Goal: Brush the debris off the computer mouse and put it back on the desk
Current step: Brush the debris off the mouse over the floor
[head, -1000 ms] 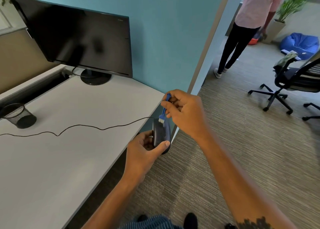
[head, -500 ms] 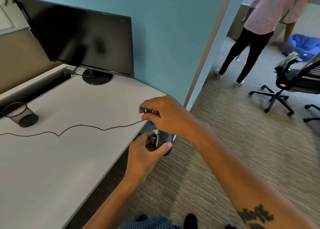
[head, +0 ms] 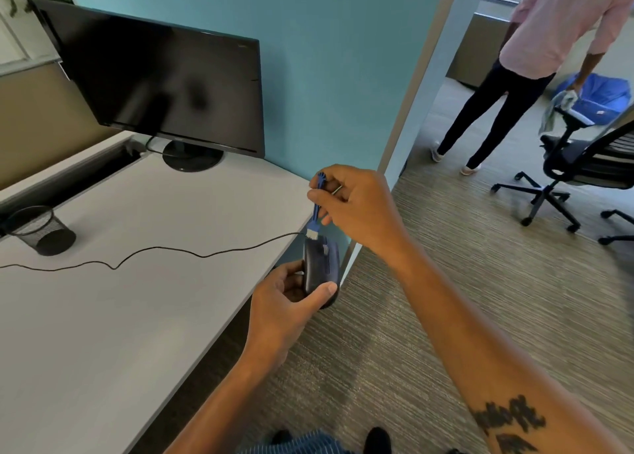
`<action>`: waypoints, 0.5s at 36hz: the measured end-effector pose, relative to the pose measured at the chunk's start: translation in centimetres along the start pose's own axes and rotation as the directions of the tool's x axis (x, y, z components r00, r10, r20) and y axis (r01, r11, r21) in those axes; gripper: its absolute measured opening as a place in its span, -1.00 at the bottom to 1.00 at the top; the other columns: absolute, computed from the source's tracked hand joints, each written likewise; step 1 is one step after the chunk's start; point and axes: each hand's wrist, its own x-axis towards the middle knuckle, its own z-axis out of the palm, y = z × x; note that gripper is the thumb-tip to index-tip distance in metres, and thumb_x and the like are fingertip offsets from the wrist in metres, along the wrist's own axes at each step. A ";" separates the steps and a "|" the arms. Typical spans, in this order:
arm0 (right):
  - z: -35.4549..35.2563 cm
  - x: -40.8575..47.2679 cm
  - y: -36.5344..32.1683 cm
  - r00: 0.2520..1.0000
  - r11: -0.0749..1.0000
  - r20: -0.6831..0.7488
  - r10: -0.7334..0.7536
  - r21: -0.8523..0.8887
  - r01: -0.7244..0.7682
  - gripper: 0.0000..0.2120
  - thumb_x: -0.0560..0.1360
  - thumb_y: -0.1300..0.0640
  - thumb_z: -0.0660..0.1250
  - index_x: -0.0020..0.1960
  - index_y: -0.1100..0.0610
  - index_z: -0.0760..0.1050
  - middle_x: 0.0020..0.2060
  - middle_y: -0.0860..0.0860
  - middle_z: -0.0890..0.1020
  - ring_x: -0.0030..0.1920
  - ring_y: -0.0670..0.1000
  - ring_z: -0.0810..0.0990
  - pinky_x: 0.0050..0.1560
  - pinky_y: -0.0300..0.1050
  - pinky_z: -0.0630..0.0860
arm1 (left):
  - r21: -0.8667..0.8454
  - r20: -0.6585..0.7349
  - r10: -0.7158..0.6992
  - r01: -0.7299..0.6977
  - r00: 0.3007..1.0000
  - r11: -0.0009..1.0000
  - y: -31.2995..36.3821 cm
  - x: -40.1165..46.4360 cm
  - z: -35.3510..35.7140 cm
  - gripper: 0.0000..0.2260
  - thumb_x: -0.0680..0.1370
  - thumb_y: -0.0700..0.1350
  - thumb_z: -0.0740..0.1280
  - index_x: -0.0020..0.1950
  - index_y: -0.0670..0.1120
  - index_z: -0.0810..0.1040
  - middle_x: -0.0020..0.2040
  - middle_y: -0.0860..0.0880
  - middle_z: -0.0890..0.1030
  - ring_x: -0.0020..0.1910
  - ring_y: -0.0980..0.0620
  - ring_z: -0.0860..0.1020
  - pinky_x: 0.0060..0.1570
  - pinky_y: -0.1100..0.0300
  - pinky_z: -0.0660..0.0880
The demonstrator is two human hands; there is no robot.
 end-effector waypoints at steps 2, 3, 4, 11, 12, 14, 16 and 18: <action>-0.1 0.0 0.6 0.999 1.000 -0.038 0.021 -0.008 -0.021 -0.92 0.63 0.24 0.54 0.10 0.22 0.74 -0.21 0.01 0.74 -0.29 0.08 0.79 -0.11 0.13 0.79 | -0.008 -0.003 0.004 -0.004 1.000 1.000 0.0 0.0 0.0 -0.63 0.49 -0.01 0.75 0.20 0.21 0.72 0.03 0.27 0.83 0.01 0.23 0.82 -0.04 0.42 0.67; -0.2 0.1 0.9 0.998 0.998 -0.064 0.027 -0.047 -0.030 -0.94 0.63 0.25 0.54 0.08 0.23 0.74 -0.22 0.04 0.74 -0.27 0.11 0.79 -0.10 0.15 0.78 | -0.012 -0.004 0.004 -0.004 1.000 1.000 -0.1 0.0 0.0 -0.62 0.48 0.00 0.76 0.22 0.19 0.73 0.04 0.25 0.84 0.02 0.21 0.82 -0.02 0.40 0.68; -0.3 0.2 1.3 0.996 0.995 -0.088 0.034 -0.088 -0.042 -0.94 0.63 0.25 0.53 0.06 0.25 0.73 -0.23 0.06 0.74 -0.26 0.14 0.79 -0.08 0.17 0.76 | -0.016 -0.006 0.001 -0.002 1.000 1.000 -0.2 0.0 0.0 -0.61 0.48 0.01 0.76 0.24 0.18 0.73 0.05 0.23 0.84 0.03 0.19 0.82 -0.01 0.38 0.70; -0.4 0.1 2.1 0.985 0.977 -0.091 0.148 0.171 -0.131 -0.96 0.63 0.25 0.54 0.07 0.16 0.72 -0.24 0.12 0.77 -0.34 0.05 0.79 -0.23 -0.04 0.77 | -0.068 0.003 0.004 -0.003 1.000 0.998 0.1 -0.1 -0.1 -0.45 0.35 0.24 0.73 0.30 0.15 0.73 0.09 0.20 0.84 0.05 0.16 0.83 0.02 0.34 0.71; -0.4 0.2 2.2 0.984 0.981 -0.098 0.148 0.138 -0.134 -0.96 0.63 0.26 0.54 0.08 0.18 0.72 -0.23 0.13 0.77 -0.33 0.07 0.79 -0.22 -0.01 0.78 | -0.071 0.009 0.004 -0.003 1.000 0.997 0.1 -0.1 -0.1 -0.44 0.35 0.24 0.72 0.30 0.15 0.73 0.09 0.20 0.84 0.06 0.16 0.83 0.02 0.34 0.71; -0.5 0.4 2.2 0.984 0.991 -0.124 0.131 0.040 -0.127 -0.93 0.64 0.26 0.53 0.10 0.24 0.72 -0.19 0.17 0.76 -0.28 0.14 0.80 -0.15 0.08 0.79 | -0.071 0.018 0.001 0.000 1.000 0.997 0.0 -0.1 -0.1 -0.42 0.35 0.24 0.73 0.32 0.14 0.73 0.10 0.19 0.84 0.08 0.16 0.83 0.03 0.34 0.71; -0.5 0.6 2.2 0.980 0.982 -0.110 0.165 0.111 -0.153 -0.92 0.64 0.27 0.53 0.11 0.26 0.71 -0.18 0.15 0.76 -0.30 0.11 0.80 -0.17 0.04 0.79 | -0.065 0.020 0.002 0.000 1.000 0.998 0.0 -0.1 -0.1 -0.40 0.35 0.25 0.73 0.34 0.13 0.73 0.11 0.18 0.84 0.09 0.16 0.82 0.05 0.32 0.72; -0.5 0.8 2.1 0.980 0.957 -0.049 0.194 0.228 -0.178 -0.93 0.63 0.28 0.54 0.11 0.24 0.72 -0.20 0.10 0.77 -0.34 0.04 0.78 -0.22 -0.09 0.76 | -0.064 0.021 0.004 -0.002 1.000 0.998 0.0 -0.1 -0.1 -0.39 0.35 0.25 0.73 0.35 0.13 0.73 0.12 0.18 0.84 0.09 0.15 0.83 0.06 0.31 0.73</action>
